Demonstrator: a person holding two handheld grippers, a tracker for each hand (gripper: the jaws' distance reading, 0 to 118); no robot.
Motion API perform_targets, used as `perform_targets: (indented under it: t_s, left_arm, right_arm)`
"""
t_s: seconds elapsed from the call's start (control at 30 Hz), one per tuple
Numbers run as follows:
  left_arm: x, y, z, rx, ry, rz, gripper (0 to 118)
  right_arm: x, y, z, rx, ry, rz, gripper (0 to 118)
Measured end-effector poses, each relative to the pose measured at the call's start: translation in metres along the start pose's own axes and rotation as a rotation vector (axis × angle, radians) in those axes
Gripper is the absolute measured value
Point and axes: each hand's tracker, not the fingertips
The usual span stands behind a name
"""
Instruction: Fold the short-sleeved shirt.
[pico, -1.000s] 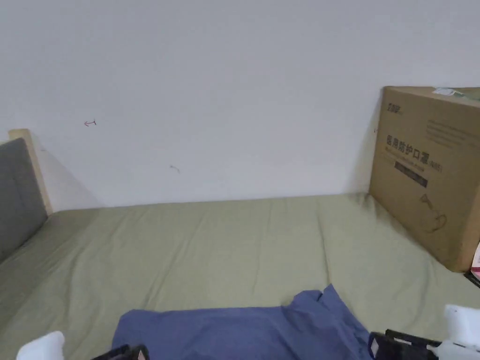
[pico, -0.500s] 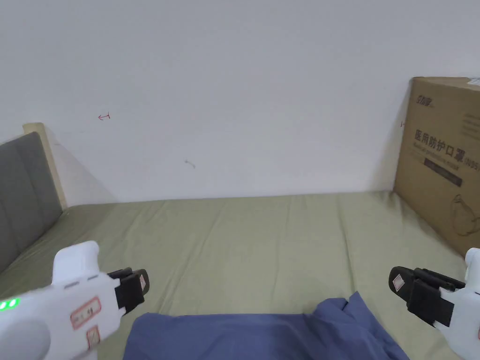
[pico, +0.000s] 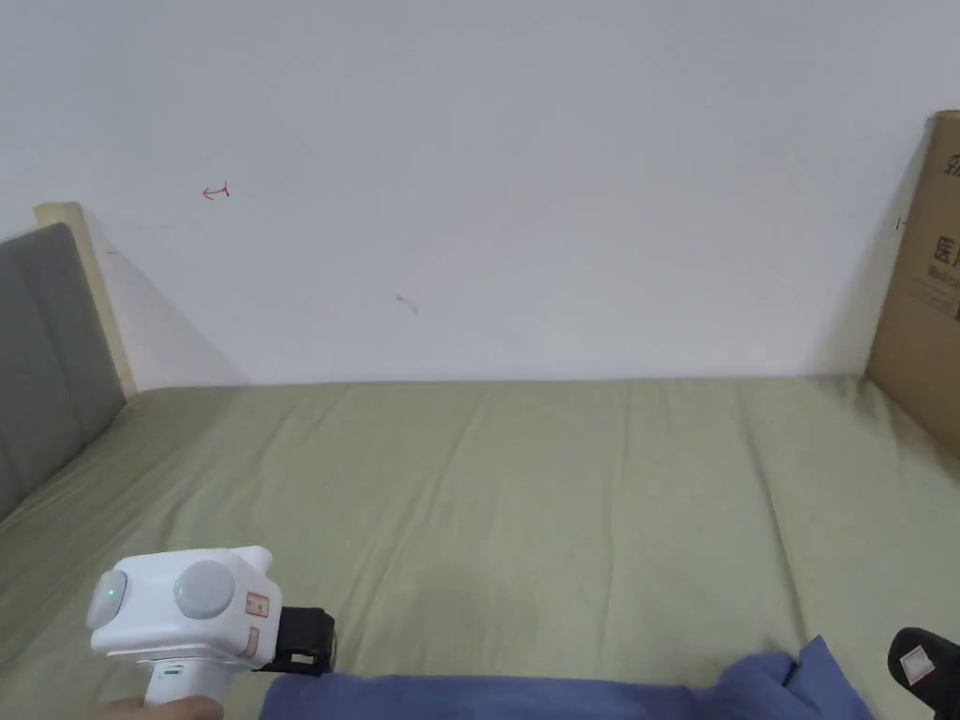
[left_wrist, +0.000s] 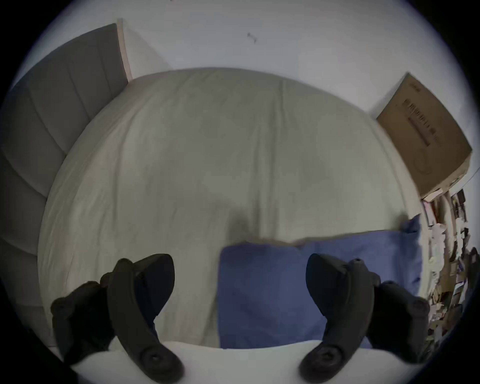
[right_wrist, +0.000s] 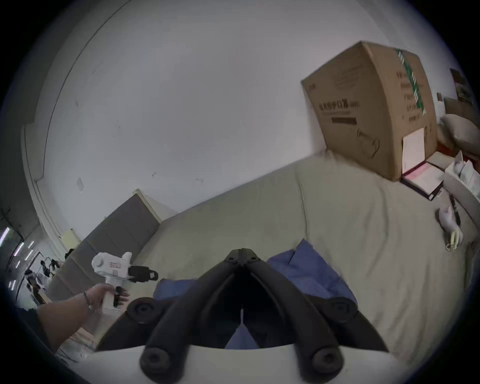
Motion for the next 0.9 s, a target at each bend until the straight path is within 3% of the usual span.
perform_targets:
  t_s: [0.1, 0.2, 0.3, 0.37, 0.43, 0.47, 0.57, 0.63, 0.7, 0.73, 0.8, 0.9]
  left_arm:
    - [-0.010, -0.002, -0.031, -0.035, 0.012, 0.020, 107]
    - [-0.026, -0.011, -0.062, -0.140, -0.010, 0.089, 91]
    - [-0.023, -0.026, -0.057, -0.046, -0.003, 0.049, 92]
    - [-0.016, -0.032, -0.049, -0.001, 0.028, -0.001, 82]
    - [-0.002, -0.040, -0.034, 0.044, 0.061, -0.108, 37]
    - [0.004, -0.044, -0.025, 0.066, 0.077, -0.153, 3]
    - [0.012, -0.048, -0.002, 0.092, 0.031, -0.184, 2]
    - [0.012, -0.047, 0.013, 0.097, -0.092, -0.149, 2]
    - [0.023, -0.048, 0.037, 0.129, -0.052, -0.171, 2]
    - [0.024, -0.047, 0.046, 0.149, -0.060, -0.184, 2]
    - [0.025, -0.046, 0.065, 0.173, -0.091, -0.196, 2]
    - [0.026, -0.046, 0.086, 0.208, -0.077, -0.180, 2]
  right_arm:
    - [-0.001, -0.006, -0.009, -0.021, -0.035, 0.059, 0]
    - [0.001, -0.010, -0.015, -0.046, -0.049, 0.095, 0]
    - [0.005, -0.013, -0.021, -0.087, -0.011, 0.111, 0]
    - [0.010, -0.015, -0.025, -0.111, 0.023, 0.104, 0]
    - [0.016, -0.013, -0.032, -0.142, 0.028, 0.098, 0]
    - [0.022, -0.011, -0.036, -0.148, 0.025, 0.085, 0]
    - [0.049, 0.006, -0.056, -0.192, 0.024, -0.025, 0]
    - [0.076, 0.020, -0.075, -0.190, 0.027, -0.028, 0]
    - [0.094, 0.038, -0.102, -0.276, -0.029, -0.051, 3]
    - [0.101, 0.045, -0.115, -0.325, -0.051, -0.064, 30]
    - [0.118, 0.049, -0.155, -0.532, -0.141, -0.075, 115]
    - [0.140, 0.041, -0.192, -0.619, -0.279, -0.057, 118]
